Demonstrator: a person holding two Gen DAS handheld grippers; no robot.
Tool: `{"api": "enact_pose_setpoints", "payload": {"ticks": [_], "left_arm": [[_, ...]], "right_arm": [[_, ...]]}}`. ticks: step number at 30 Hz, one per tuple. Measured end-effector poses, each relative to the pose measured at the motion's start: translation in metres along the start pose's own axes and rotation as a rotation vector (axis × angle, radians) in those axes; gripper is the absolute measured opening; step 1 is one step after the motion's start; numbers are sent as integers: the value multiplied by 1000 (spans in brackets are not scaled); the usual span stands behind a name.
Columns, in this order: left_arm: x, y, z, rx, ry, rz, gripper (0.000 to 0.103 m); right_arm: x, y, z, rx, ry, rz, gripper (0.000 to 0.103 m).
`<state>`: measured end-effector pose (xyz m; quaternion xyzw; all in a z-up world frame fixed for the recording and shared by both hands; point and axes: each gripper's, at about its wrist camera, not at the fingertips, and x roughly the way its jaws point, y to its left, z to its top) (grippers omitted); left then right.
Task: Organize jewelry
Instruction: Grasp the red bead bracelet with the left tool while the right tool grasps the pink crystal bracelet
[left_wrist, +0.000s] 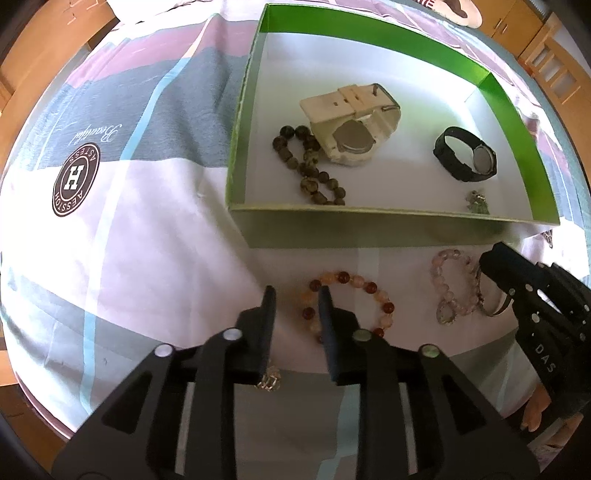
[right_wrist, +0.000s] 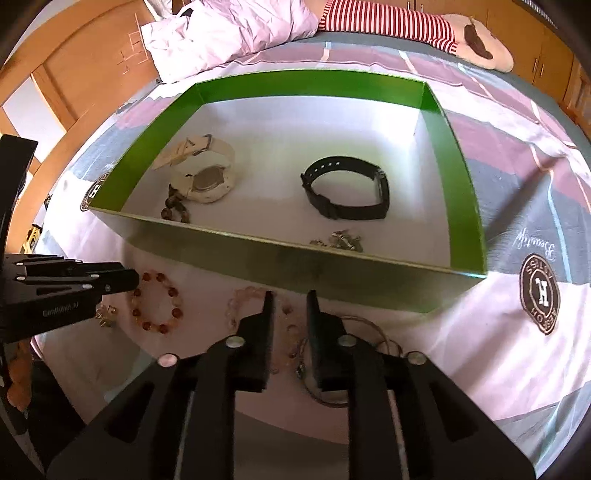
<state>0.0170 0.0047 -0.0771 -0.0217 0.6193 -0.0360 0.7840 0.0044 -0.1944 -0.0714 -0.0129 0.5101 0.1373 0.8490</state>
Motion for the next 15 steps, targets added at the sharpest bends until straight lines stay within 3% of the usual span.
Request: {"api": "enact_pose_setpoints", "payload": {"ticks": [4,15], "left_arm": [[10,-11,-1,13,18,19,35],[25,-25,-3,43,26,49,39]], "right_arm": [[8,7,-3,-44,23,-14,28],[26,22,-9,-133,54,-52,28]]}}
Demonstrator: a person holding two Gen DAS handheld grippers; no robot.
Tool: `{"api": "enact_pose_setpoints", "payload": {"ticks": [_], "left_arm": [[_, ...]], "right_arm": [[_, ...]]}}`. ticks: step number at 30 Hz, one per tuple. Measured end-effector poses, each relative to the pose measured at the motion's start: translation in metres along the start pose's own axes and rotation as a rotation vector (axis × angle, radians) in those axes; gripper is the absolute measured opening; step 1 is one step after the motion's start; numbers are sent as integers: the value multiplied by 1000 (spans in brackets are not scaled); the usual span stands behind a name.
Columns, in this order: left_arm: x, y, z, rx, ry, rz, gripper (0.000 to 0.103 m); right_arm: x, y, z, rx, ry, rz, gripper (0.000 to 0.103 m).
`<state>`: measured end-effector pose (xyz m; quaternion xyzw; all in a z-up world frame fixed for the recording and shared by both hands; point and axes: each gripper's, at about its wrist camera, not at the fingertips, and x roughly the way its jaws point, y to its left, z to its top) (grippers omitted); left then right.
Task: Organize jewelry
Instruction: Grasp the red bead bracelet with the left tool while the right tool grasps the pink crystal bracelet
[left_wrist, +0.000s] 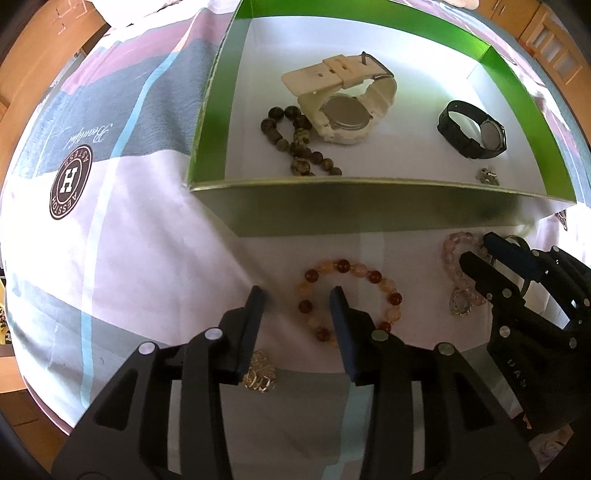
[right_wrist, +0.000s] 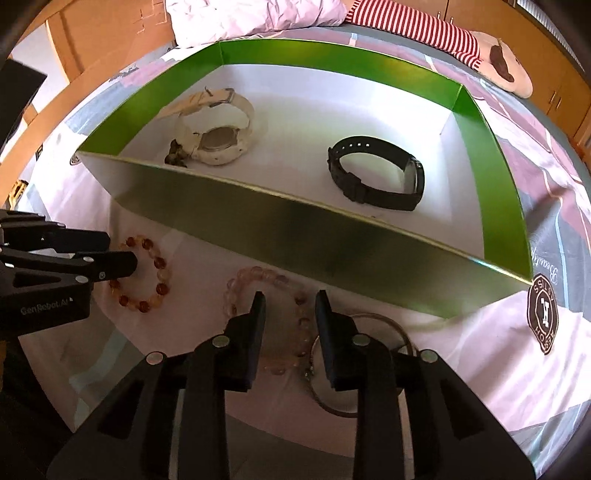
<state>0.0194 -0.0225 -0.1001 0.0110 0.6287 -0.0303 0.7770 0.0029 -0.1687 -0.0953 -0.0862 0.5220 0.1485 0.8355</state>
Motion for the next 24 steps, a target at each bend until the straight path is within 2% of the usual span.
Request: {"api": "enact_pose_setpoints", "payload": {"ticks": [1,3,4,5,6,8,11,14,24], "left_arm": [[0,-1,0,-1,0,-1,39],[0,-2,0,-6,-2,0,35],[-1,0,-1,-6,-3,1,27],[-1,0,-1,-7,-4,-1,22],[-1,1,-1,-9,-4,-5,15],[-1,3,0,-16,-8,-13,8],[-15,10,3,-26,-25,-46,8],[-38,12,2,-20,-87,-79,8],[-92,3,-1,55,-264,-203,8]], "right_arm": [[0,0,0,1,2,5,28],[-1,1,-2,0,5,15,20],[-2,1,-3,-4,7,18,11],[-2,2,-3,-6,7,23,8],[-2,3,-4,-6,7,24,8],[-4,4,-4,-9,7,28,7],[-14,3,-2,1,-15,51,7],[-34,0,3,15,-67,85,7],[-91,-16,13,91,-301,211,7]]}}
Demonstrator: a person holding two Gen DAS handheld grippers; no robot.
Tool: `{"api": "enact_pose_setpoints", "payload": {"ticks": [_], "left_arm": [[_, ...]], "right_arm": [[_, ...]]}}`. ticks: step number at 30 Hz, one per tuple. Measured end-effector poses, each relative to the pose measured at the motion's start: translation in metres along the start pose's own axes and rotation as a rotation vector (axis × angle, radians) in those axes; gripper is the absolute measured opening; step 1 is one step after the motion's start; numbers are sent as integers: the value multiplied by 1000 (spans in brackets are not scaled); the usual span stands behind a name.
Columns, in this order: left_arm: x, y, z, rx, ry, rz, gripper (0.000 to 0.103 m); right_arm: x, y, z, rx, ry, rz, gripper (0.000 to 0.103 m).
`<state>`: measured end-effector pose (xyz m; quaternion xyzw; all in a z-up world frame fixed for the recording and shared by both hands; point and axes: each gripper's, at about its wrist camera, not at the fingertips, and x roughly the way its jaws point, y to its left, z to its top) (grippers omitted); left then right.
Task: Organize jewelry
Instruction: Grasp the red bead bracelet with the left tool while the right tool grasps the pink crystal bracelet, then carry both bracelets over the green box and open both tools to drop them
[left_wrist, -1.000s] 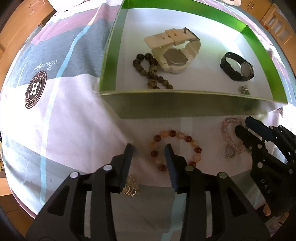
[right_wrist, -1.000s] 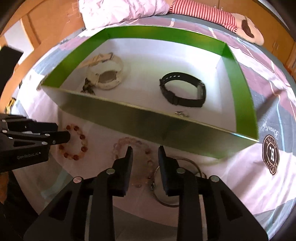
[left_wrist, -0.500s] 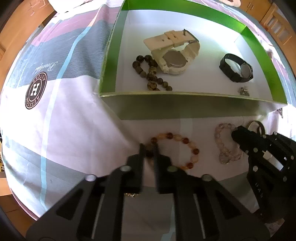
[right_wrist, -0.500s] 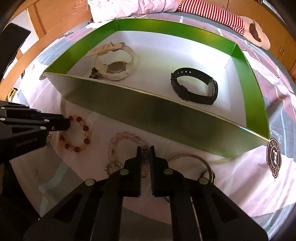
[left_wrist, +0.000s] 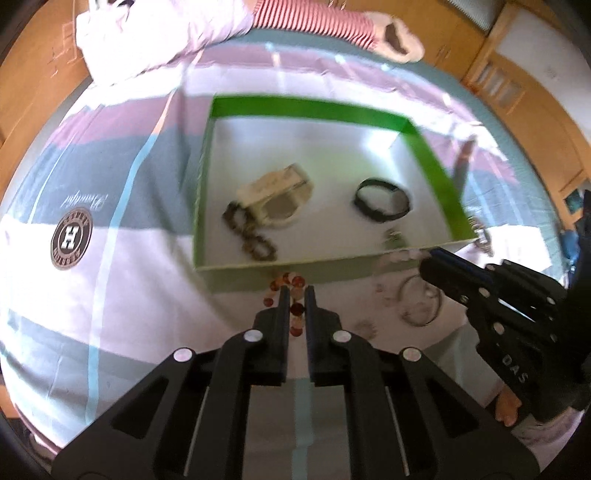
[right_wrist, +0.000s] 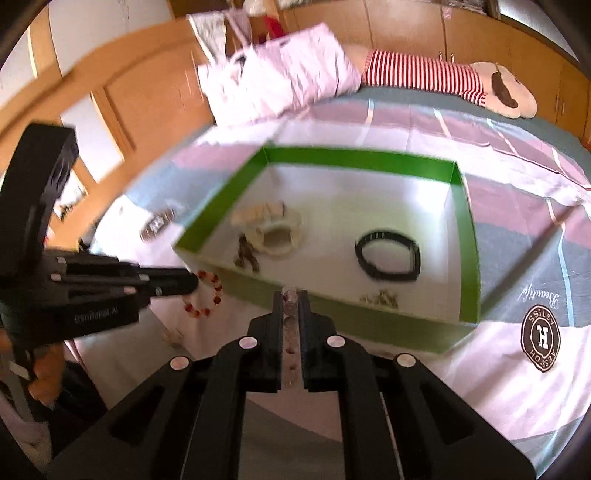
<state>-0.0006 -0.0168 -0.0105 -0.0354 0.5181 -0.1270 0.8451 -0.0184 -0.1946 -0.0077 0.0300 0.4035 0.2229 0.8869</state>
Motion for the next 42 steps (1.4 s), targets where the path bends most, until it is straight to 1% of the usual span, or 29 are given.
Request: {"api": "enact_pose_setpoints", "payload": {"ticks": [3,6,9,12,16,22,25,39,40,42], "left_arm": [[-13,-7,5,1,-54,-43,8],[-26,-6,12,-16,-107,-74,7],[-29,-4,20,-32,-121,-80,7],[-26,-2,26,-56,-125,-83,7],[-22,-2,32,-70,-131,-81,7],[-33,-2,40,-88,-190,-124,7],[-27,-4,40,-86,-172,-123,7],[18,-18,39,-71,-75,-75,8],[19,-19,39,-69,-71,-73,8],[22,-20,38,-67,-63,-68,9]], "right_arm": [[-11,-6,8,26,-62,6,7],[-21,-13,17,58,-117,-7,8],[-25,-23,24,91,-140,-32,8],[-21,-32,28,126,-138,-52,8],[-10,-38,27,139,-115,-88,8],[-9,-43,26,152,-126,-98,8],[-6,-44,25,156,-119,-107,8],[11,-44,18,144,-59,-123,8],[12,-44,18,145,-53,-127,9],[10,-45,18,159,-50,-118,21]]}}
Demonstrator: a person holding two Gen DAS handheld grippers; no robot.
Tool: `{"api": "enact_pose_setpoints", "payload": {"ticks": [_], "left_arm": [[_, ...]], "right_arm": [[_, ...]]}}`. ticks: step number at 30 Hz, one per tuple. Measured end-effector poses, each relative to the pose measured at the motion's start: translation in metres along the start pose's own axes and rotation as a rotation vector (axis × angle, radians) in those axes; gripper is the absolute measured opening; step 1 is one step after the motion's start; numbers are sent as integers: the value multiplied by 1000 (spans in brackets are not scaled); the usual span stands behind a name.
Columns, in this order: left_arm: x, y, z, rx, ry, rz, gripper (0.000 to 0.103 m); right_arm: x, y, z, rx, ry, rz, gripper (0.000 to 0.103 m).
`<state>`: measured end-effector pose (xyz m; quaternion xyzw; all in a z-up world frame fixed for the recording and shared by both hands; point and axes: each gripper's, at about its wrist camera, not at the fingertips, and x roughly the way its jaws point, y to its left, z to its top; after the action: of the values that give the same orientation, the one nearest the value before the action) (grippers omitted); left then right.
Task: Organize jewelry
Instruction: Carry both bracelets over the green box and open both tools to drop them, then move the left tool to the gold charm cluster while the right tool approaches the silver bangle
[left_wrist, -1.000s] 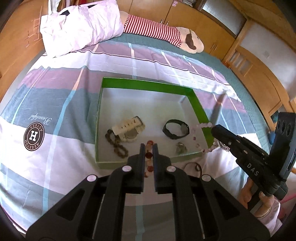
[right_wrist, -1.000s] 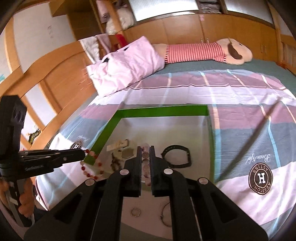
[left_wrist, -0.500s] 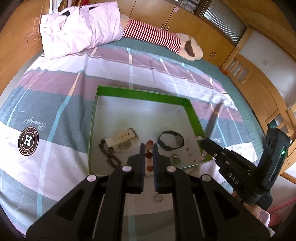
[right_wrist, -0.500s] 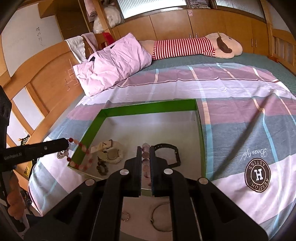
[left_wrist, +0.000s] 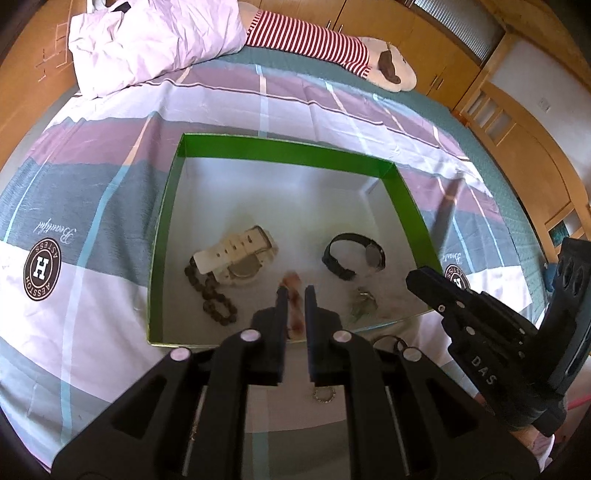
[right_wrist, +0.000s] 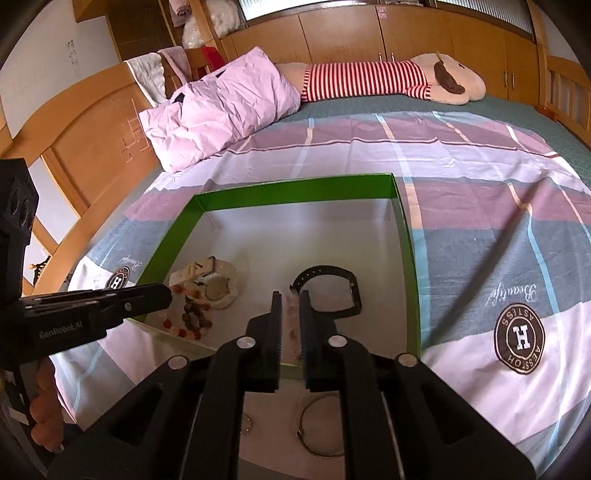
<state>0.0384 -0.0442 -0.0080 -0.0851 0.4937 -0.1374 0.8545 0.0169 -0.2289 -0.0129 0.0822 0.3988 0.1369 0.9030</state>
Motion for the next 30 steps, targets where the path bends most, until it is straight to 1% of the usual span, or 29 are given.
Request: {"api": "enact_pose_setpoints", "payload": {"ticks": [1,2,3,5,7,8,10,11,12,13,14,15,16,17,18,19,20,22,26,28,30], "left_arm": [[0,0,-1,4,2,2,10],[0,-1,-2,6,4,7,10],[-2,0,-3,6,6,9,11],[-8,-2,-8,16,10,-14,16],[-15,-6,-15,39,11,-26,26],[-18,-9,-19,57,13,-30,28],[-23,-17,-29,112,18,-36,38],[-23,-19,-32,132,22,-34,41],[-21,-22,-36,161,33,-21,44],[-17,-22,-39,176,44,-3,45],[-13,-22,-42,182,57,16,45],[-7,-20,-44,181,78,38,50],[-2,-17,-46,176,96,54,55],[4,-14,-47,166,117,77,56],[7,-11,-47,156,132,88,57],[9,-9,-47,149,142,93,58],[11,-7,-46,139,152,97,59],[14,-3,-46,118,165,102,62],[19,-3,-48,118,181,111,65],[20,-3,-49,119,188,116,69],[21,-2,-50,117,192,121,71]], "right_arm": [[-3,-1,0,8,-6,4,31],[-6,-2,0,10,-10,4,34],[-9,-2,1,9,-7,7,34],[-15,-4,1,10,3,16,34],[-24,-9,-1,17,21,14,34],[-25,-11,-2,17,36,15,34],[-25,-14,-7,-11,107,10,34],[-24,-15,-10,-33,139,0,34],[-20,-14,-16,-70,179,-33,34],[-16,-15,-22,-90,204,-58,34],[-11,-16,-28,-103,230,-72,34],[-3,-16,-35,-119,273,-73,34],[2,-14,-41,-141,306,-71,38],[8,-9,-49,-181,340,-84,48],[10,-5,-55,-210,349,-101,55],[12,-1,-60,-238,352,-118,70],[13,3,-63,-260,350,-131,76],[18,9,-68,-294,354,-138,80],[28,14,-73,-334,364,-164,80],[33,15,-76,-346,383,-169,79],[36,16,-79,-356,393,-177,68]]}}
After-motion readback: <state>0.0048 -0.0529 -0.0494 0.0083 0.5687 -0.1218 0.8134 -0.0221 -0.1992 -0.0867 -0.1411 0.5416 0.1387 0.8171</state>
